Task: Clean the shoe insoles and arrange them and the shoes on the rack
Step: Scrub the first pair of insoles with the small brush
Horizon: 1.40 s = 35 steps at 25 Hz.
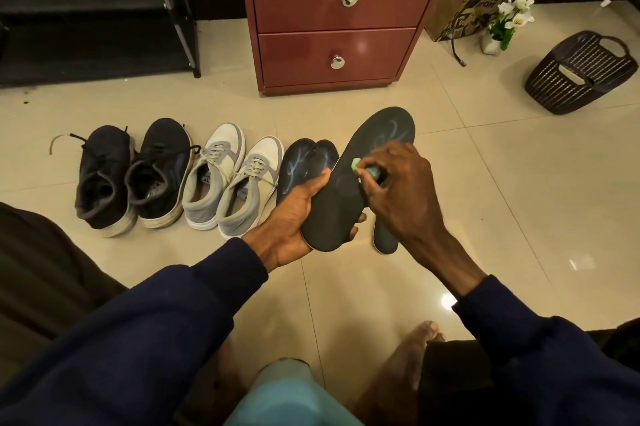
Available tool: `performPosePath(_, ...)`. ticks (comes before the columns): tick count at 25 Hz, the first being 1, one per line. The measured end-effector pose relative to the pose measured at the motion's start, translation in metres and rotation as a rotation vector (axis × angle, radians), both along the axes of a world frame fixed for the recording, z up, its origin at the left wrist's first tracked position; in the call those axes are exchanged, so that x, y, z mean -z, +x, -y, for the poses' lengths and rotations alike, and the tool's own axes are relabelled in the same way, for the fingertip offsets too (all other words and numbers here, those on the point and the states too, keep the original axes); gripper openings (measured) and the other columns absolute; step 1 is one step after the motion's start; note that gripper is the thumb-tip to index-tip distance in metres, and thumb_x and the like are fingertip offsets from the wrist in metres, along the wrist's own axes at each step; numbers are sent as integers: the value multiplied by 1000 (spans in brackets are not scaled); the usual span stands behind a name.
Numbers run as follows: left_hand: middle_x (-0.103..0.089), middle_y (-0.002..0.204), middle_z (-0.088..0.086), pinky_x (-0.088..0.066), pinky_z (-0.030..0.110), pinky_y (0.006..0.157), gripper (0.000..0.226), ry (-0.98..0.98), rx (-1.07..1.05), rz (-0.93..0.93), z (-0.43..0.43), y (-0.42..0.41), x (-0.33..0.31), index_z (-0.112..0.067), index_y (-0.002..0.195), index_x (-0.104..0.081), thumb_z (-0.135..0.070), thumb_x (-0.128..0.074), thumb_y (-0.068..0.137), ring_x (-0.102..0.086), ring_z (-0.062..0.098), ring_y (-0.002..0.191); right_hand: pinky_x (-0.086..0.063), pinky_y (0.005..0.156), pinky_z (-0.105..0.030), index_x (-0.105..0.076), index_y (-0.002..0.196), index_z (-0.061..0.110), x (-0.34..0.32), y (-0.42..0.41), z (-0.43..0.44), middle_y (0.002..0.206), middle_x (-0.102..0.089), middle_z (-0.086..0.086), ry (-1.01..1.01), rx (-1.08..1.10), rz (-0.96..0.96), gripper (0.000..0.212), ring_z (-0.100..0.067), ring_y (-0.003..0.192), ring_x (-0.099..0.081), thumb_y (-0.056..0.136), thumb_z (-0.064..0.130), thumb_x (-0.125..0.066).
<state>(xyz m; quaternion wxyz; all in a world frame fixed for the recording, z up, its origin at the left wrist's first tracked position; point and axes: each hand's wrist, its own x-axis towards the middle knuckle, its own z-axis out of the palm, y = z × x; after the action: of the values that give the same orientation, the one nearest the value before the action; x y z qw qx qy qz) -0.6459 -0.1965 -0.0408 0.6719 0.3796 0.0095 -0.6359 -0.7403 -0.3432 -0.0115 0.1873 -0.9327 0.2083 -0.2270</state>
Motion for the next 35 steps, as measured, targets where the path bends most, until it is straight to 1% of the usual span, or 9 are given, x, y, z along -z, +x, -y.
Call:
performPosePath(6, -65, 128, 14, -49, 44, 104, 52, 11, -70, -56, -4, 9, 12, -9, 143, -58, -44, -53, 105, -67, 25, 105, -54, 72, -33, -77, 98, 11, 0, -11, -46, 95, -69, -5, 131, -367, -104, 15, -19, 86, -61, 84, 15, -78)
performPosePath(8, -67, 126, 13, -40, 52, 113, 47, -19, -73, -64, -1, 7, 10, -12, 136, -66, -44, -49, 107, -67, 26, 104, -53, 73, -36, -76, 96, 9, 2, -4, -22, 94, -69, -7, 64, -251, -47, 13, -24, 86, -61, 85, 15, -77)
performPosePath(11, -71, 125, 13, -45, 52, 109, 44, -27, -119, -61, 2, 3, 6, -14, 122, -76, -43, -45, 108, -71, 27, 104, -54, 76, -37, -76, 96, 8, 5, -7, -10, 96, -69, -8, 26, -47, 7, 14, -25, 87, -61, 83, 13, -78)
performPosePath(15, -60, 144, 15, -46, 42, 112, 57, -53, -109, -90, -4, 14, 12, -10, 147, -55, -50, -41, 108, -61, 27, 127, -56, 72, -35, -76, 95, 8, 9, -18, -64, 94, -68, -7, 121, -330, -53, 12, -20, 84, -61, 83, 11, -78)
performPosePath(20, -66, 136, 12, -58, 42, 97, 47, -63, -209, -65, -2, 16, 13, -15, 138, -61, -46, -42, 109, -70, 25, 114, -56, 67, -37, -75, 98, 4, 10, -9, -26, 95, -64, -9, 112, -118, 34, 17, -19, 81, -59, 84, 14, -78)
performPosePath(25, -68, 133, 14, -59, 42, 96, 60, -90, -201, -123, -5, 21, 12, -10, 126, -73, -52, -34, 109, -69, 26, 116, -58, 68, -35, -76, 98, 6, 13, -14, -54, 97, -65, -7, 191, -278, -29, 16, -17, 81, -61, 84, 14, -78)
performPosePath(28, -65, 138, 14, -47, 45, 111, 57, -87, -225, -82, -4, 21, 11, -13, 128, -72, -53, -36, 108, -61, 28, 130, -59, 68, -33, -75, 98, 2, 10, -11, -31, 97, -64, -10, 162, -133, 51, 19, -20, 81, -62, 83, 14, -79)
performPosePath(31, -58, 147, 16, -41, 47, 115, 61, -80, -228, -119, -5, 24, 15, -10, 143, -59, -55, -38, 107, -48, 30, 143, -57, 69, -27, -75, 96, 4, 13, -19, -63, 96, -64, -8, 168, -258, -32, 16, -16, 80, -61, 83, 13, -79)
performPosePath(35, -63, 141, 13, -37, 49, 118, 56, -69, -244, -74, -5, 27, 9, -12, 131, -69, -54, -40, 106, -52, 28, 140, -58, 68, -33, -75, 95, 6, 11, -10, -32, 95, -64, -8, 147, -169, 16, 13, -17, 79, -60, 84, 14, -78)
